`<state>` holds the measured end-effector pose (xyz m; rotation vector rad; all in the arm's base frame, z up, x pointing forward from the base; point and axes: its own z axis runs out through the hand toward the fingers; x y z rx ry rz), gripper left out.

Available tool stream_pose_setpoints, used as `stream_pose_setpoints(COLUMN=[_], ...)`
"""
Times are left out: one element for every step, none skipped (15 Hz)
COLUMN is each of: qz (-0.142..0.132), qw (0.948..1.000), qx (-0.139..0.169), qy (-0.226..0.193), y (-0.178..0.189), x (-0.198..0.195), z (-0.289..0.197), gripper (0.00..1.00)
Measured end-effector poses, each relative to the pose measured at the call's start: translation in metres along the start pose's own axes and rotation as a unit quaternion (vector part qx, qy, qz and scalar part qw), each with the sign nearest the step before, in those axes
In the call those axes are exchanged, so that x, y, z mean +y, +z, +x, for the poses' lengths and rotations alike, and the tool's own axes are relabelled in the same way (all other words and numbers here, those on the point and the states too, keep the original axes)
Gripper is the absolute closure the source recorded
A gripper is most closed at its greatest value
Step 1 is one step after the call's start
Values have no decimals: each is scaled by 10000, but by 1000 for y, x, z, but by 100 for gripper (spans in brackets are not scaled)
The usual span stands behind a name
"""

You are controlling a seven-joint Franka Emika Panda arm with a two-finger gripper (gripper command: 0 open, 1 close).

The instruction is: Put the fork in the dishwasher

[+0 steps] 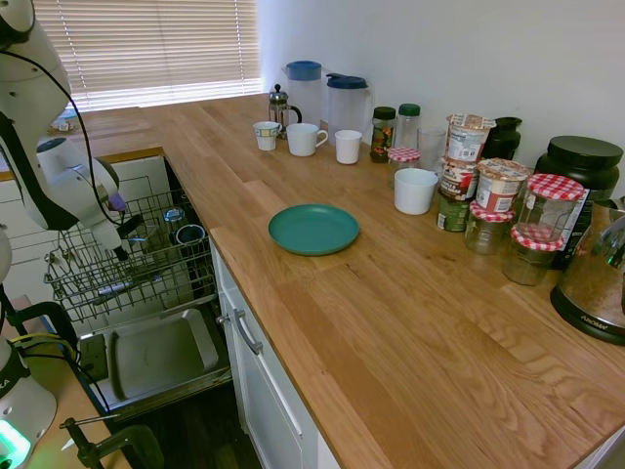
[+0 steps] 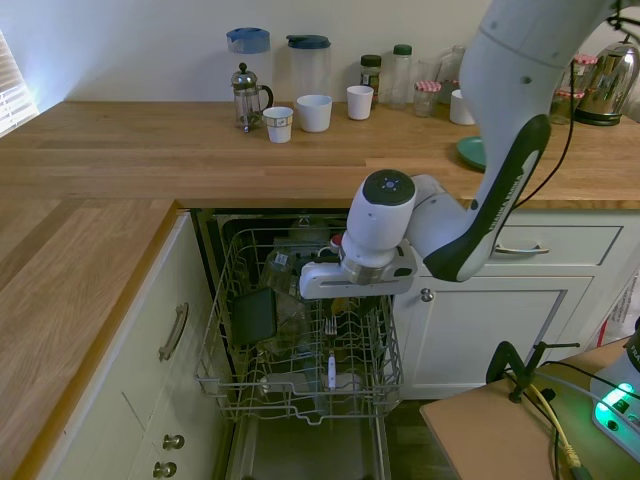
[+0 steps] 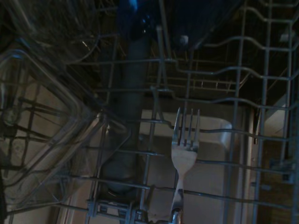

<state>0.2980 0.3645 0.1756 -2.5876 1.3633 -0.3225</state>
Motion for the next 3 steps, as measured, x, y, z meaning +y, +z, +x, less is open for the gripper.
stream_pose_setpoints(qz=[53, 106, 149], qw=[10000, 9999, 9997], qx=[45, 87, 139], qy=[28, 76, 131], y=[-17, -34, -50], x=[3, 6, 10], z=[-2, -3, -4], gripper=[0, 0, 0])
